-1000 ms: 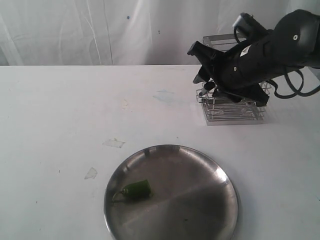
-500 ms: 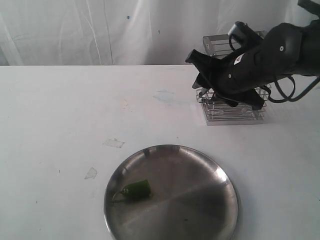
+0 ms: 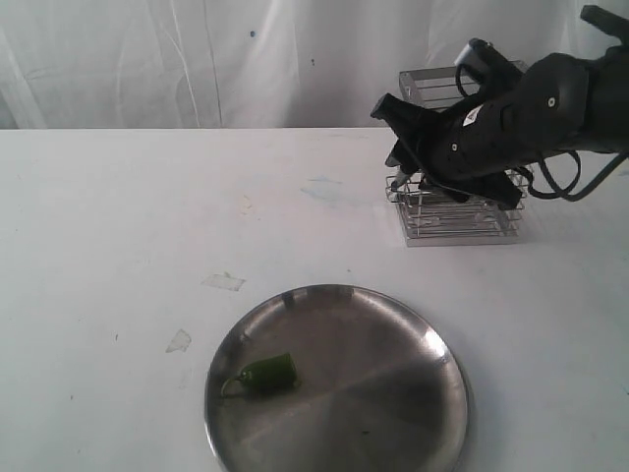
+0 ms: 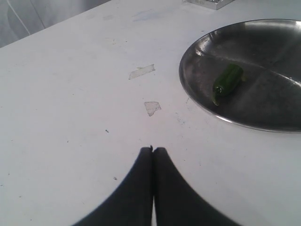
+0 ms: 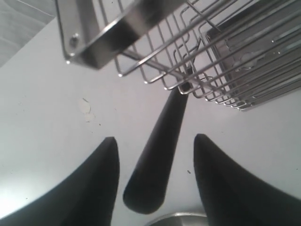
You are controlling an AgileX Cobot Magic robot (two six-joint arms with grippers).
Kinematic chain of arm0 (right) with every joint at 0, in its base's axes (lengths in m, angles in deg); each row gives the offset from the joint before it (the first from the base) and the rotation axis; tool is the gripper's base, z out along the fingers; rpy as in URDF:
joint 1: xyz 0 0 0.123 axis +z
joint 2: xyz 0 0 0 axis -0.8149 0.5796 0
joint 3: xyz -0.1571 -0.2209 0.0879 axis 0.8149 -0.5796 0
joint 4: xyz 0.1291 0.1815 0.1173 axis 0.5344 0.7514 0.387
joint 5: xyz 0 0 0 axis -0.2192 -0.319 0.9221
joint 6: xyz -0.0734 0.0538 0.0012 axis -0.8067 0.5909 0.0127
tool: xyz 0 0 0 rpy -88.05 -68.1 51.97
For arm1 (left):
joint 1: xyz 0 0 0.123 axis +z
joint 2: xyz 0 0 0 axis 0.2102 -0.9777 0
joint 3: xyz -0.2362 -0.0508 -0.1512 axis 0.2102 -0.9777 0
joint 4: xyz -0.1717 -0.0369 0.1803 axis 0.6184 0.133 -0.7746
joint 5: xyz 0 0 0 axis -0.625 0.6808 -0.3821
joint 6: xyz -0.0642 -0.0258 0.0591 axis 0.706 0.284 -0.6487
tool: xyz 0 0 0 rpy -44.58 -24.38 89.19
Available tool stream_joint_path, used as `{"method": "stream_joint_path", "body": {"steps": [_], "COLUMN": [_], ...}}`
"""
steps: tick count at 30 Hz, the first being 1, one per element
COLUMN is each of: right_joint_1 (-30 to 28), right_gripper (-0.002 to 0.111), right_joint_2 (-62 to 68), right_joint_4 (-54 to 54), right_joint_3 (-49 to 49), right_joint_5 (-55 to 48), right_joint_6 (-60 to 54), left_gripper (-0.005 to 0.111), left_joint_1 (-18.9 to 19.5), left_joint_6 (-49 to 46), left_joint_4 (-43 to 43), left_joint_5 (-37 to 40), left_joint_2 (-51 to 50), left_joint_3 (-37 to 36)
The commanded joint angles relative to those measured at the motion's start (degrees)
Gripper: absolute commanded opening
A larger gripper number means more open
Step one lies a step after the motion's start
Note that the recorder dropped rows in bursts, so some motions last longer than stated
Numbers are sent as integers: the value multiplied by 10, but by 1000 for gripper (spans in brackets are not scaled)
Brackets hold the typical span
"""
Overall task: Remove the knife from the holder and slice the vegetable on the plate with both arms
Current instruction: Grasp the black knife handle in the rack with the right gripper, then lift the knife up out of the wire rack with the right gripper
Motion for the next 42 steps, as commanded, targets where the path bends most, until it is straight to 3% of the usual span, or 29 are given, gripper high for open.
{"method": "stream_joint_path", "body": {"steps": [1,6,10,14,24,31,42], "right_joint_1": [-4,-4,-4,-4,-4,-4,-4], "right_gripper": [46,43,26,17,16,6,5], "right_joint_2": [8,20,21,21,18,-10,-67], "right_joint_4": [-6,-6,-9,-22,-61,-61,-61], "right_joint_3": [-2,-2,-2,-2,4,53,61], "right_joint_5": [10,7,15,14,2,-37,-101], "right_joint_6": [2,2,2,0,-123,-233,-316], "left_gripper": [1,1,1,1,1,1,1], "left_joint_1": [1,1,1,1,1,1,1], "left_joint_6": [3,3,3,3,3,3,3], "left_joint_4": [11,16,21,24,28,30,30], "left_joint_5": [-1,-1,-1,-1,-1,-1,-1], "left_joint_2": [3,3,3,3,3,3,3], "left_joint_3": [0,0,0,0,0,0,0]}}
